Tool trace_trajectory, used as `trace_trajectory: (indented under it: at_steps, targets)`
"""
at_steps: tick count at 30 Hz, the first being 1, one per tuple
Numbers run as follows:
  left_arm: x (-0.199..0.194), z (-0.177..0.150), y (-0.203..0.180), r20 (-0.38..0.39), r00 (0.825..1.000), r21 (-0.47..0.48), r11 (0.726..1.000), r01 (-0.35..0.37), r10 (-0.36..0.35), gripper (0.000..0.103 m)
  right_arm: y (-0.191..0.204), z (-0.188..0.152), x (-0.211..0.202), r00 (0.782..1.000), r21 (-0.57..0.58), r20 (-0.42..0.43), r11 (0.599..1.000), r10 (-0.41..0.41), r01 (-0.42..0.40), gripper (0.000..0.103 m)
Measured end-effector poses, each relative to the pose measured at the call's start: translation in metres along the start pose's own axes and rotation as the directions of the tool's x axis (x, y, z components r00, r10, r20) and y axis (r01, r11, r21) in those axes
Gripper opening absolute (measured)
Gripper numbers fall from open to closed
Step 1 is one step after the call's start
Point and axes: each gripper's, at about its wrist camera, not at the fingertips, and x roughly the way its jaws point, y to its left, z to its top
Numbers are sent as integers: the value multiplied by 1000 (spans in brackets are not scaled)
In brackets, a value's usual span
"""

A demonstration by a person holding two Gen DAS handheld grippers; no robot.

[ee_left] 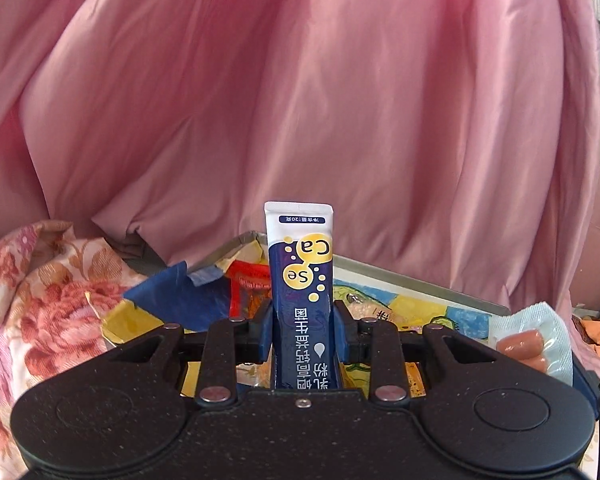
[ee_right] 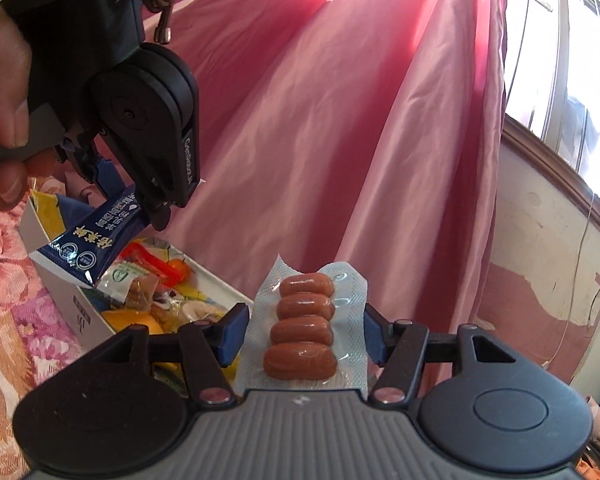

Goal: Organize snacks
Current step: 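Lower both snacks into the tray and open both grippers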

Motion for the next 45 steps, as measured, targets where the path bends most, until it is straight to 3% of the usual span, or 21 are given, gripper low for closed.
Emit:
trace_trajectory:
  at_steps: [10,29,33,38,45]
  targets:
    - [16,4,-5,22,1000,-22,1000,-15,16,32,0,-3,3,999,23,-34,999,22,-22,65]
    - [43,-9,-10,-23,999,-26,999,-29,29,35,-8,-5,6,998,61,-50,998,31,-28,70]
    - [42,-9,-8,-26,999,-26,999,-38,37,48,-9,-4,6,998,64,-47,998,30,-27,77]
    - [36,-8,-5,-8,998,-39,998,-55,55,75,-10,-3,5,999,72,-39,997,30,-27,84]
    - [28,-6,1,11,998,-56,997,-61,62,85,-15,0,3,999,96,-24,995,24,-21,92]
